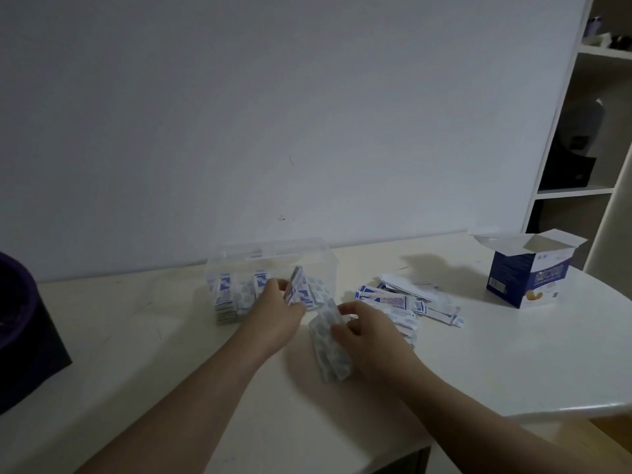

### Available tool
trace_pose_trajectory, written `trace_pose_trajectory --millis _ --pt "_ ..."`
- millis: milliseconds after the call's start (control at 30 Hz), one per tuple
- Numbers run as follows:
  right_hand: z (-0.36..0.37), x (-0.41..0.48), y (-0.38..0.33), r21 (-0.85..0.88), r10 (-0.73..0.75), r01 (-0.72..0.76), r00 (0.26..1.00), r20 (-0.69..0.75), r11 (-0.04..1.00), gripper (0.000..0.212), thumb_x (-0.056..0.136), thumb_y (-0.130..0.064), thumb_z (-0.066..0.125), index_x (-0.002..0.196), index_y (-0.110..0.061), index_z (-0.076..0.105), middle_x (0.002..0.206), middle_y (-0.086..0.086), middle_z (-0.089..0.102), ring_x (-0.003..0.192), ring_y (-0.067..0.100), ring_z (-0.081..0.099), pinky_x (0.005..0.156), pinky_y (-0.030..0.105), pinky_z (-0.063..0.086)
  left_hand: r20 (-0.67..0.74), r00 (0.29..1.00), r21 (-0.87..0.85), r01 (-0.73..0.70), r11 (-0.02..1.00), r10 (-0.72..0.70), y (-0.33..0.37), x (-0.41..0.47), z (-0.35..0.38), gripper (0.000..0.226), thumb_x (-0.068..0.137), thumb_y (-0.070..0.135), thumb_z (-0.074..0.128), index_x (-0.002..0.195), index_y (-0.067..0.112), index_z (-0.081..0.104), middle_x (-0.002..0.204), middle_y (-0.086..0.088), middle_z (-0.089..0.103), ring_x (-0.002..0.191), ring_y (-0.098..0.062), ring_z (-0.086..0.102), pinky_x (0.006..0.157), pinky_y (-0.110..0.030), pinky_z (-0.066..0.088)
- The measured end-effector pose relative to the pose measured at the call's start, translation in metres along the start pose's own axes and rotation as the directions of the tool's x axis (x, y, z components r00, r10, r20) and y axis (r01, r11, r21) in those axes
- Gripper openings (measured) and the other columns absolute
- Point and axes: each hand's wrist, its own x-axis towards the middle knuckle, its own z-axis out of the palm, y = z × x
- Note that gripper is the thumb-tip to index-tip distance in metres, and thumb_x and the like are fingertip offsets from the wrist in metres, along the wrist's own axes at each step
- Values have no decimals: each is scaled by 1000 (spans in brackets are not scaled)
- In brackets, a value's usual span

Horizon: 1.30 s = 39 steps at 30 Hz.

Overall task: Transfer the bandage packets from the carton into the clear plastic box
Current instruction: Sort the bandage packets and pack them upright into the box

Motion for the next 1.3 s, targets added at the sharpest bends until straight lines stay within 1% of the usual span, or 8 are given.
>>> trace_pose_trajectory --millis 200,300,433,533,633,900,1133,1300 --pt "-1 -7 -2 -353 -159 120 984 -83 928 38 88 -43 56 124 -32 50 90 -13 56 89 10 53 82 27 41 -95 993 -482 -107 870 70 9 -6 6 19 98 10 40 98 16 58 67 -1 49 43 -9 39 46 -23 39" --pt "-26 8 7 -390 -195 109 963 -187 914 32 86 -40 59 117 -32 58 99 -10 58 96 13 55 85 28 41 -37 987 -496 -154 854 157 6 -6 6 23 100 12 39 90 16 60 63 -1 46 42 -7 42 47 -18 42" --pt "-56 29 32 -511 19 -55 997 -76 858 34 80 -38 63 112 -29 62 101 -8 61 99 17 56 88 32 44 46 972 -321 -205 925 231 -7 -12 9 13 94 13 52 88 9 62 57 3 50 46 -1 50 54 -17 45" --pt "-64 36 43 -409 81 -87 996 -32 908 25 76 -33 67 100 -25 67 83 -10 61 82 12 59 75 25 47 87 961 -240 -234 942 261 -13 -14 11 13 93 13 53 86 19 63 61 8 56 54 0 56 65 -25 49" --pt "-70 39 47 -273 90 -96 995 -33 957 25 77 -23 72 101 -20 64 83 -8 56 74 7 53 60 13 39 57 971 -263 -210 941 233 -15 -12 12 18 95 11 50 86 20 63 60 6 54 51 1 54 57 -16 46" --pt "-83 44 54 -114 133 -152 979 -153 982 6 85 -13 63 82 -15 67 68 -4 60 62 10 52 54 20 38 -4 983 -339 -172 925 181 -21 -4 14 27 98 14 43 85 21 66 59 5 43 44 -1 38 55 -24 40" --pt "-87 32 24 71 65 -44 945 -321 996 58 86 -50 57 80 8 61 60 6 42 56 16 35 55 27 24 -167 965 -435 -256 863 202 -19 0 8 29 99 16 43 82 21 66 56 6 40 49 -8 33 52 -27 28" --pt "-30 9 -3 36 14 -13 999 -37 999 7 87 -24 61 93 -25 60 70 -4 61 50 1 52 52 14 42 -194 966 -533 -251 808 172 -15 -1 6 26 98 20 46 81 18 66 50 11 34 44 -6 27 49 -25 20"
